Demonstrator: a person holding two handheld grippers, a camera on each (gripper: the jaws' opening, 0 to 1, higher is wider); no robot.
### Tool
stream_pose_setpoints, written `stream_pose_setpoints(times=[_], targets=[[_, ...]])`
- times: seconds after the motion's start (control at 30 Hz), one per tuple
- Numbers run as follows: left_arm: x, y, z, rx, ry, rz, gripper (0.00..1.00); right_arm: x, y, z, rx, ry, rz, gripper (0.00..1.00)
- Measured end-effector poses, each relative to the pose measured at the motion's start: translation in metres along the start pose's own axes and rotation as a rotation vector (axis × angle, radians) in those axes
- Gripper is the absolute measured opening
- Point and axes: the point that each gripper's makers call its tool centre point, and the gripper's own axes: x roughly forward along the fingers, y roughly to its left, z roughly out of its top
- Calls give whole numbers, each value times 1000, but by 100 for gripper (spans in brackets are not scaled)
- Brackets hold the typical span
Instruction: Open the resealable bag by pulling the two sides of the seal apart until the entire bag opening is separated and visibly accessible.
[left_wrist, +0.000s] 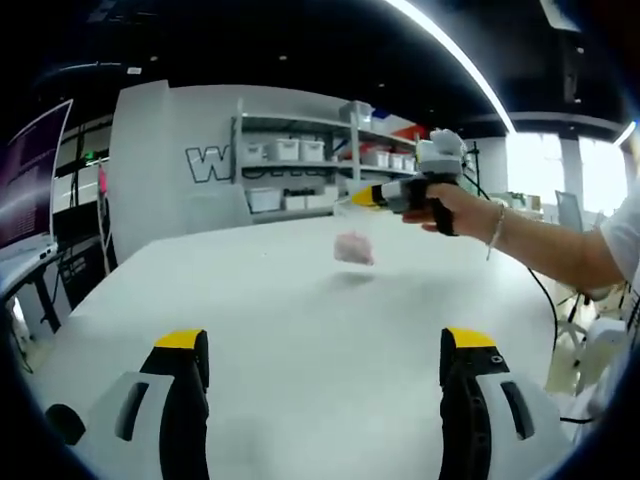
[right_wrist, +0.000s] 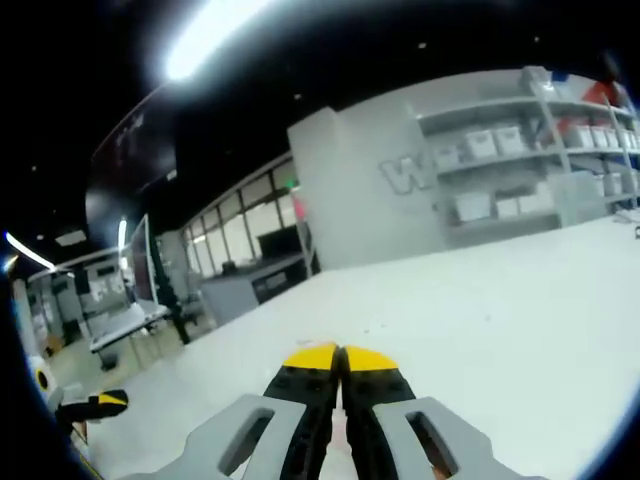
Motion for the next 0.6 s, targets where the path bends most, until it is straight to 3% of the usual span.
stream_pose_setpoints(times=[0.6], targets=[[4, 6, -4, -7, 6, 2, 93, 20, -4, 6, -7, 1, -13, 0]])
